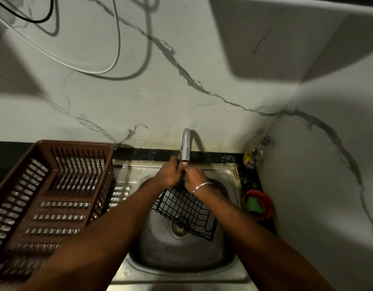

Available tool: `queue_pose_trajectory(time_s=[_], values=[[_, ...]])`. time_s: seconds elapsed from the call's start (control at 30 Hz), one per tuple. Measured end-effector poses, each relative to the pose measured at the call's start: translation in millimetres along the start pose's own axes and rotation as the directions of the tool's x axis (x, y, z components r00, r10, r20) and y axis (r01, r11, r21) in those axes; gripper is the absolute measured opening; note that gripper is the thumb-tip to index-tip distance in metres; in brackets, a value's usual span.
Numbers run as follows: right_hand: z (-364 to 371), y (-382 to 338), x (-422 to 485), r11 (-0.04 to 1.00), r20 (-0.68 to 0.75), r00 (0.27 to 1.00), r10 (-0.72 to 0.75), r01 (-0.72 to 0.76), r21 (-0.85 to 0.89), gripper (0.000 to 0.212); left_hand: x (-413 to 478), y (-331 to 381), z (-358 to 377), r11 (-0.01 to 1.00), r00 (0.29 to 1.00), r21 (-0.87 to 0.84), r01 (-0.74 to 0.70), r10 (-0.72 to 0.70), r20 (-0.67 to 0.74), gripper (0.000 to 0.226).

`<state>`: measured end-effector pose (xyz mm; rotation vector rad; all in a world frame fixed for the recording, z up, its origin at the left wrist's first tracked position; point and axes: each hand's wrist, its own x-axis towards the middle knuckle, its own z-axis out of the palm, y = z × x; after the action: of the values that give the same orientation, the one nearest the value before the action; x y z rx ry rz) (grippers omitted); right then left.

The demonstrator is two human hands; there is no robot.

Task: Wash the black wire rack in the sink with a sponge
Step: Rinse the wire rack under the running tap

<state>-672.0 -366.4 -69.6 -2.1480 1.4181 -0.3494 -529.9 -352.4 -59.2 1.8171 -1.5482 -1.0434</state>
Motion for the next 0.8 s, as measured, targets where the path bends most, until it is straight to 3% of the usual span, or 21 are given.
queue_pose_trajectory(time_s=[0.2, 0.3, 0.43, 0.53, 0.67, 0.8], values=[[2.9, 5.8, -0.3, 0.99, -0.062, 0.995, 0.081, -0.073, 0.118, 0.025, -4.9, 8.0, 1.0, 0.999, 0.999, 0.018, -0.038, 0.037, 0.031, 0.038], [3.5, 9.5, 3.5, 0.985, -0.072, 0.99, 0.122, -0.112, 0.133, 0.018, -8.7, 2.2, -3.3, 0.998, 0.988, -0.038, -0.04, 0.045, 0.149, 0.039], [6.0, 9.9, -2.7, 0.986, -0.058, 0.99, 0.132, -0.125, 0.107, 0.02, -17.3, -14.1, -6.9, 0.998, 0.964, 0.056, -0.019, 0.003, 0.265, 0.051], [7.7, -1.2, -5.7, 0.998, -0.059, 0.996, 0.07, -0.07, -0.002, 0.031, -19.4, -7.9, -4.2, 0.977, 0.967, 0.18, -0.117, 0.071, 0.244, 0.054], [-7.1, -4.9, -1.0, 0.979, -0.046, 0.996, -0.08, 0.07, -0.192, 0.038, -16.3, 1.3, -7.1, 0.97, 0.977, 0.183, -0.162, 0.132, 0.168, 0.042], [-32.0, -1.2, 10.2, 0.974, -0.04, 0.998, 0.048, -0.056, -0.22, 0.029, -14.0, 4.1, -10.9, 0.987, 0.989, 0.157, -0.043, 0.02, 0.146, 0.051]])
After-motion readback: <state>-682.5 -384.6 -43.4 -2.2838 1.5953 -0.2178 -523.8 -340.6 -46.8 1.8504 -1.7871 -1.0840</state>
